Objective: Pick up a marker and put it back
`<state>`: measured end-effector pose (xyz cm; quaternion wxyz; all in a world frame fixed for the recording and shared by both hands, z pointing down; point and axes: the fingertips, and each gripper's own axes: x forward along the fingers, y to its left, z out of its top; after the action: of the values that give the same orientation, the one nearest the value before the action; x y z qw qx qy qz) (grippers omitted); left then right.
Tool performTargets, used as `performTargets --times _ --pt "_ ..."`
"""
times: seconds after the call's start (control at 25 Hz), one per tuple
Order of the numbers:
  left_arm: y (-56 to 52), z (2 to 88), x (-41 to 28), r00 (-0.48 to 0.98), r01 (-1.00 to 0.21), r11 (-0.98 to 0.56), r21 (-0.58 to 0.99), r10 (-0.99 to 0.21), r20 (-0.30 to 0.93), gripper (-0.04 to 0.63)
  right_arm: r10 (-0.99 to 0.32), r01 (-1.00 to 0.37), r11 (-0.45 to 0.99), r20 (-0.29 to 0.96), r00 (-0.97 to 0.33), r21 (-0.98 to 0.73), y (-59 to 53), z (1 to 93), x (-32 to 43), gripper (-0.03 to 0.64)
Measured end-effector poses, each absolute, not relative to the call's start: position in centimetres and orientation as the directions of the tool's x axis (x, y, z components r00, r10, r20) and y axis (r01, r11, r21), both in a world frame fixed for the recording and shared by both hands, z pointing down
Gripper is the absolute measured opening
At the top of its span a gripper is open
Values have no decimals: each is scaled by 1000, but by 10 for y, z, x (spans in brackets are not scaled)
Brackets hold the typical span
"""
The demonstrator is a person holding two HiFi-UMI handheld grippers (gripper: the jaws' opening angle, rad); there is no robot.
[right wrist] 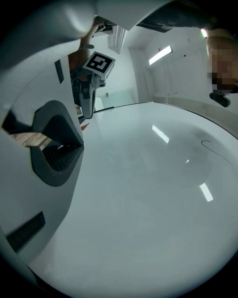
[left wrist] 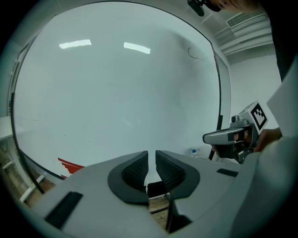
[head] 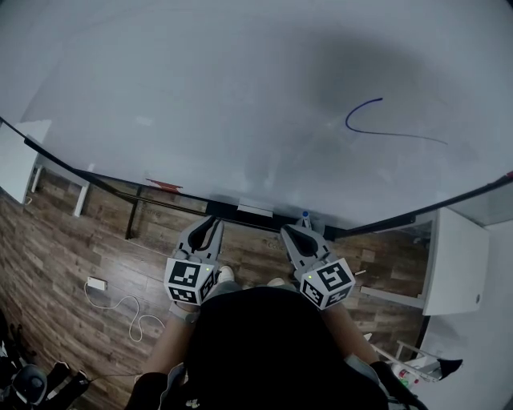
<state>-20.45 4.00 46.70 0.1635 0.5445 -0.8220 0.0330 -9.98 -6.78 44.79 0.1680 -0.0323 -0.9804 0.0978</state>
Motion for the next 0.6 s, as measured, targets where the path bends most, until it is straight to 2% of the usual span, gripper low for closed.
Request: performTargets --times 0.6 --pt "17 468 -195 -288 -933 338 123 -907 307 64 35 -30 983 346 -938 -180 -82 452 -85 28"
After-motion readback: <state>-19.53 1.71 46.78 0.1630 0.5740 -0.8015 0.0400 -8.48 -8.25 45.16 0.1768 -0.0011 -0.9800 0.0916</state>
